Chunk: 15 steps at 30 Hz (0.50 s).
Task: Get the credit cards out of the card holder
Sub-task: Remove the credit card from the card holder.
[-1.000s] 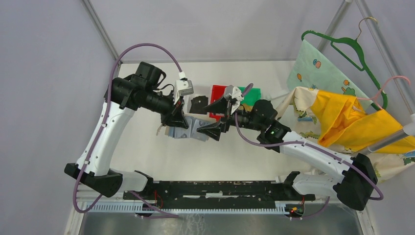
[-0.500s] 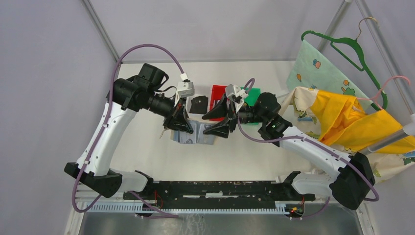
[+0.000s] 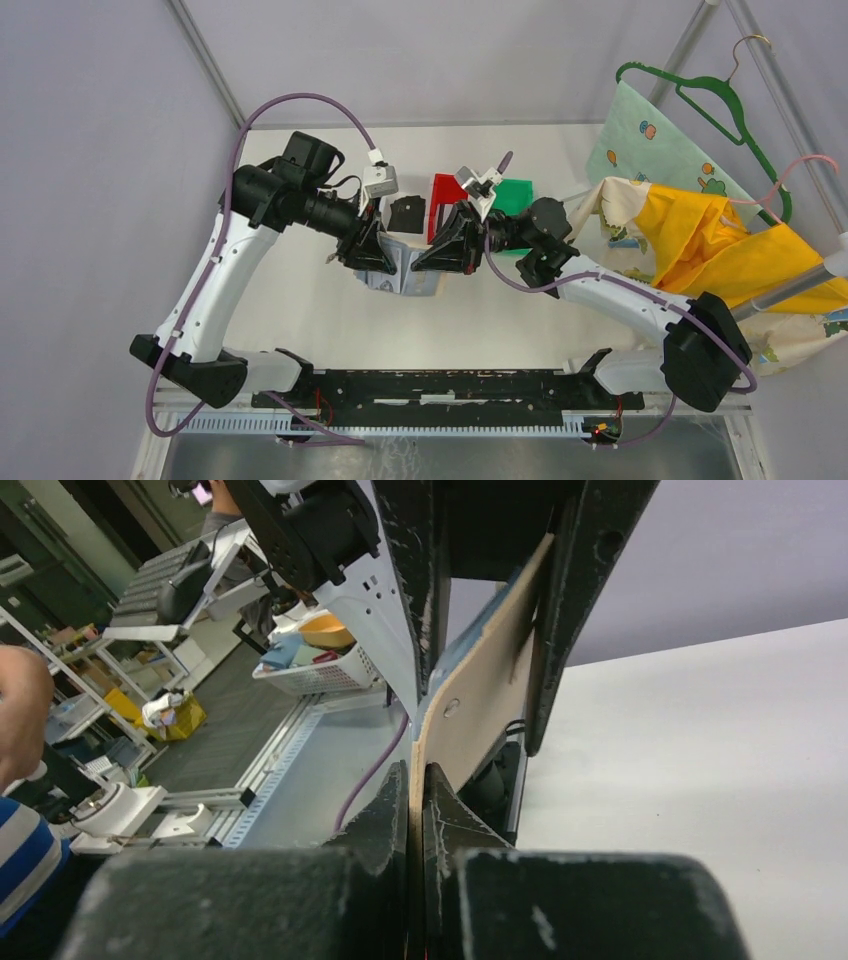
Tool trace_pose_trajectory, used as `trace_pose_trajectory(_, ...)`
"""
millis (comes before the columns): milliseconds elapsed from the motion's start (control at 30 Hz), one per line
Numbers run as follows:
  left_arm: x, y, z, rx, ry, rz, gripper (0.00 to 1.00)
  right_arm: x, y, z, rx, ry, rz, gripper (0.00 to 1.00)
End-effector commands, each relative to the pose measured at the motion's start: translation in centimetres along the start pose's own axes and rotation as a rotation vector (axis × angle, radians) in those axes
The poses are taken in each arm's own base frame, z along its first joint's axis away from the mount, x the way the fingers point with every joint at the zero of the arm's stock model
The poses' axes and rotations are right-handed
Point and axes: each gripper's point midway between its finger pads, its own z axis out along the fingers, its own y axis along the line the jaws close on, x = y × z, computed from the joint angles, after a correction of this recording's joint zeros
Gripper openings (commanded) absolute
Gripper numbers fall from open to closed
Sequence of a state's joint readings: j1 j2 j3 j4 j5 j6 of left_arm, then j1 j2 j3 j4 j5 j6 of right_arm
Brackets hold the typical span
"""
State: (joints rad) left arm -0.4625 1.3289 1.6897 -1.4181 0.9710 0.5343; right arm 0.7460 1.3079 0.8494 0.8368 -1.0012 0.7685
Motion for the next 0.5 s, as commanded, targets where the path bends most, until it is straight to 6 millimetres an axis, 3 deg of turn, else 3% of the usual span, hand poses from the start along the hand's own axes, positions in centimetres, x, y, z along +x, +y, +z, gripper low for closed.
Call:
trace_pose_trajectory(0, 0.0, 1.3, 0.2, -0.089, -0.032, -0.025, 0.50, -4.2, 3.7, -0.5, -0.070, -0.168, -0.110, 0.00)
trace_pose_trajectory(267, 0.2, -2.9, -0.2, 0.078, -0.060, 0.004, 0.49, -3.9, 3.2, -1.1, -0.041, -0.203, -0.101, 0.00)
trace_pose_trajectory(467, 1.0, -3.7, -0.3, 0.107, -0.037, -0.019, 0.47, -3.8, 2.6, -1.6, -0.013, -0.214, -0.094, 0.00)
